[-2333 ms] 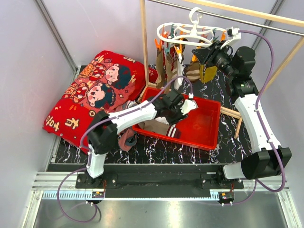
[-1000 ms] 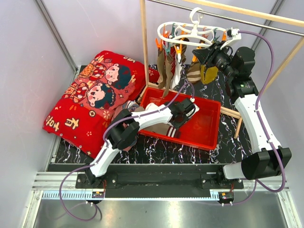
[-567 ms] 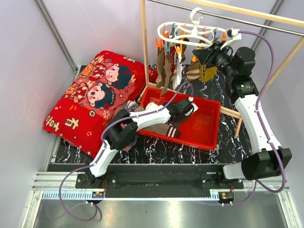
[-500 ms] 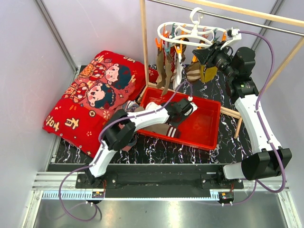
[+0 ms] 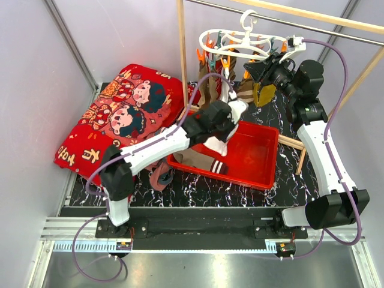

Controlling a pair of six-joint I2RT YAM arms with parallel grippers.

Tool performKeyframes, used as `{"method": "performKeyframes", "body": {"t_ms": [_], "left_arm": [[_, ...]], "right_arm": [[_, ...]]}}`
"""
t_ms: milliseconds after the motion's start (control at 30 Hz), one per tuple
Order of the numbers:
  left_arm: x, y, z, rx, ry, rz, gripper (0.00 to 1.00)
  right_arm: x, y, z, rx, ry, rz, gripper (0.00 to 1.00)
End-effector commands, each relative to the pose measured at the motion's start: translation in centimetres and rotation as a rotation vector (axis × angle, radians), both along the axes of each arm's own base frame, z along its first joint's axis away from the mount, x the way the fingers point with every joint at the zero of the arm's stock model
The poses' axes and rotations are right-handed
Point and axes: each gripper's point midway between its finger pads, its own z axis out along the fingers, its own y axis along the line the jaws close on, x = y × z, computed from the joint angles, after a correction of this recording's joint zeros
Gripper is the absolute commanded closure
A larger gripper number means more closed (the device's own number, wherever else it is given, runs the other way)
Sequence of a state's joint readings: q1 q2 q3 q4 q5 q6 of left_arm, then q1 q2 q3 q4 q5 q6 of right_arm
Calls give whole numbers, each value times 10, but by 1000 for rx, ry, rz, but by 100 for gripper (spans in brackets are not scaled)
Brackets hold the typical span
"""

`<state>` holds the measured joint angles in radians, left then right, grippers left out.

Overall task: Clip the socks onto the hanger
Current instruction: Pick up the sock from the bin.

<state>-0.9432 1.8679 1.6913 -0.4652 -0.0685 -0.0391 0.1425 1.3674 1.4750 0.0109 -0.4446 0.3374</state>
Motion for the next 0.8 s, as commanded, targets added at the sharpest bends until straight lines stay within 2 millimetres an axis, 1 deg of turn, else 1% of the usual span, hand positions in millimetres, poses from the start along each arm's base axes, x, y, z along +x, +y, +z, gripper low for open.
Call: {"method": "performKeyframes", "body": {"t_ms": [0,67,100,167,200,267,433,600,767], "left_arm": [[14,4,84,-200,-113,17,100],[20,9,101,-221,-147,29,100],[22,10,116,-246,-172,35,100],[27,14,129,-271,-190,48,100],[29,15,142,-301,-205,60,100],[33,18,156,-338,-219,74,100],[39,17,199,-461,-259,101,100],[43,17,224,-545,-264,122,100],[47,17,236,-611,-238,152,100]], "right_arm": [[-15,5,5,-12,-5,31,100],[-15,5,5,-11,-6,31,100],[-15,6,5,-10,-5,33,100],[-17,5,7,-9,-10,31,100],[-17,5,8,-10,-12,31,100],[-19,5,9,-9,-13,31,100],[-19,4,6,-8,-4,29,100],[-19,5,6,-6,-1,30,100],[-19,5,2,-3,9,29,100]]}}
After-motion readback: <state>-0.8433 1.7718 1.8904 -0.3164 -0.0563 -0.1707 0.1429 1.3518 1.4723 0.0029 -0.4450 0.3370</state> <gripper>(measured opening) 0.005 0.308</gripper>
